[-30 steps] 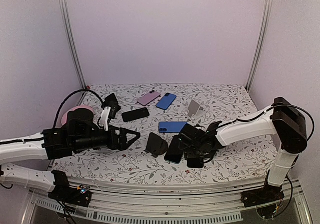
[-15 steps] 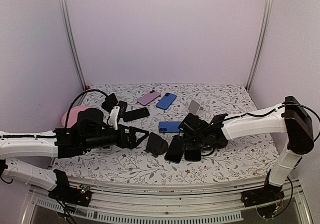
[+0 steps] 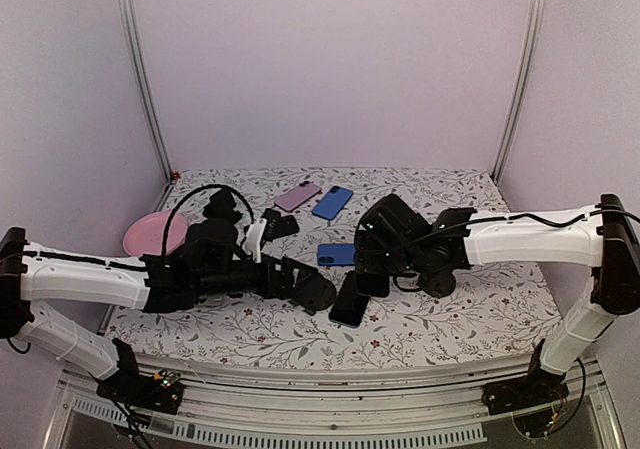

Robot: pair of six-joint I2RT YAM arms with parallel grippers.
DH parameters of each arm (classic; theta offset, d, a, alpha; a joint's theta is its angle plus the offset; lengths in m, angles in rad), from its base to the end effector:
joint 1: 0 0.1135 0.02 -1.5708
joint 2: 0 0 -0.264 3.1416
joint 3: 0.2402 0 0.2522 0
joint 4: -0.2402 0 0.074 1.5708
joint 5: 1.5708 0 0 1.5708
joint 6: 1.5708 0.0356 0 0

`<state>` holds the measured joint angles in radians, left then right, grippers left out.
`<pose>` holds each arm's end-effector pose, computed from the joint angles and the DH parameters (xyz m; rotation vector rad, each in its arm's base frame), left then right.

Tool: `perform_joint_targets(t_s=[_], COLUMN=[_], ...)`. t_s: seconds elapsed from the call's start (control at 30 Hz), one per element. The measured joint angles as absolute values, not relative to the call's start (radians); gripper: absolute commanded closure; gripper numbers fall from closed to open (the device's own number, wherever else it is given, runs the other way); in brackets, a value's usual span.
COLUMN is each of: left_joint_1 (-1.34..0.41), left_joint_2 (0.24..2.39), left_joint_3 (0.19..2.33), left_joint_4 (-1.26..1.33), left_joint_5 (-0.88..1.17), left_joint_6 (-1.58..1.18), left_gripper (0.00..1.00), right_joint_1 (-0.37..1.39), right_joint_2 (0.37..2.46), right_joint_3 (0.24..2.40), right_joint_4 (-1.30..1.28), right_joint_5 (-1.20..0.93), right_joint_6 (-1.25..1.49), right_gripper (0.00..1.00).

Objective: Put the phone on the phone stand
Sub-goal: Pick up the phone at the center of the board, then pass from the right arm to the left

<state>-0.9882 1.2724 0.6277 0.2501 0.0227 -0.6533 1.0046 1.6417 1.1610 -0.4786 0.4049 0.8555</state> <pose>0.1508 -0.2304 0.2244 0.3715 2.1007 -1.0573 0.1969 0.2836 0.2294 -0.0241 2.4483 0.3184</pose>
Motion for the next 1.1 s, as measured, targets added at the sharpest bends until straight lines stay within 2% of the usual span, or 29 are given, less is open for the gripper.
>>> perform_joint_targets(t_s=[0.37, 0.6, 0.93, 1.07, 1.1], left_joint_1=[-0.989, -0.999, -1.009, -1.010, -1.010], left_joint_2=[1.440, 1.563, 1.642, 1.642, 1.642], left_joint_3=[0.727, 0.794, 0.828, 0.832, 0.833], left_joint_4=[0.356, 0.403, 0.475, 0.505, 0.502], left_joint_5=[0.096, 0.133, 0.170, 0.175, 0.171], left_joint_6=[-0.693, -0.739, -0.781, -0.778, -0.780], left_gripper=[0.25, 0.36, 0.75, 0.98, 1.00], right_joint_1=[1.005, 1.005, 1.005, 1.005, 1.005], right_joint_2=[1.602, 1.601, 1.598, 1.590, 1.585], right_joint_3=[1.172, 1.198, 1.203, 1.203, 1.201], right_joint_4=[-0.358, -0.305, -0.288, -0.287, -0.284], right_joint_5=[0.363, 0.337, 0.322, 0.320, 0.320], right_joint_6=[0.839, 0.837, 0.837, 0.837, 0.837], right_gripper=[0.40, 0.40, 0.40, 0.40, 0.40])
